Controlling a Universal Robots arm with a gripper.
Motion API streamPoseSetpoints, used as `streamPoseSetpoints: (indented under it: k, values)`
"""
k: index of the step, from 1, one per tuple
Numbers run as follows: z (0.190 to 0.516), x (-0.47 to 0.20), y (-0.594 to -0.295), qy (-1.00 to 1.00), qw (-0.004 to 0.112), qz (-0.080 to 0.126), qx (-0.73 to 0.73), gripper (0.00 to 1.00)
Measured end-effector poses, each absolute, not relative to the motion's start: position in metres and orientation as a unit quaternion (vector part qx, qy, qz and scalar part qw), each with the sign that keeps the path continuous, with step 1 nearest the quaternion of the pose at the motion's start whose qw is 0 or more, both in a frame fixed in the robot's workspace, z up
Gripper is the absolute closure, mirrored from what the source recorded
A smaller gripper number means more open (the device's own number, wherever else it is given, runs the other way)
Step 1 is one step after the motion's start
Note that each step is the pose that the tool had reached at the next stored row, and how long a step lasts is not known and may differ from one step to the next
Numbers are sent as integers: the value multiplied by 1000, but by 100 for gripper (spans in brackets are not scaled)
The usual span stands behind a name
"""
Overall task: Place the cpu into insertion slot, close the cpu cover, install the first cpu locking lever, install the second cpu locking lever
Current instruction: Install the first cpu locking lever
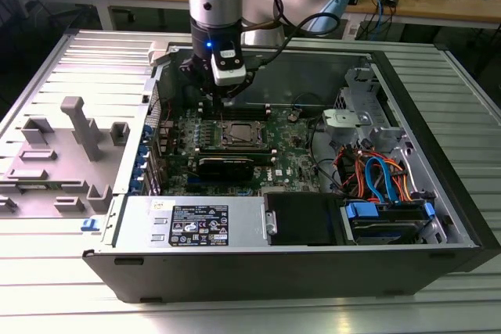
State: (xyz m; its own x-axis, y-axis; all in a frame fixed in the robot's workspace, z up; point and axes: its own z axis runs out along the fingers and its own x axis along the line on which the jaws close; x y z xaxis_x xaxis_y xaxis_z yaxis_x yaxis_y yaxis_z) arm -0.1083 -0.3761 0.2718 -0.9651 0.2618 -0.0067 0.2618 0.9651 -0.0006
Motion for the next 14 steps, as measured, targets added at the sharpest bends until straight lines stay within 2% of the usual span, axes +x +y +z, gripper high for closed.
streamPoseSetpoints:
  k: [14]
  values:
    - [272,-110,-376,992,3,-1,125,89]
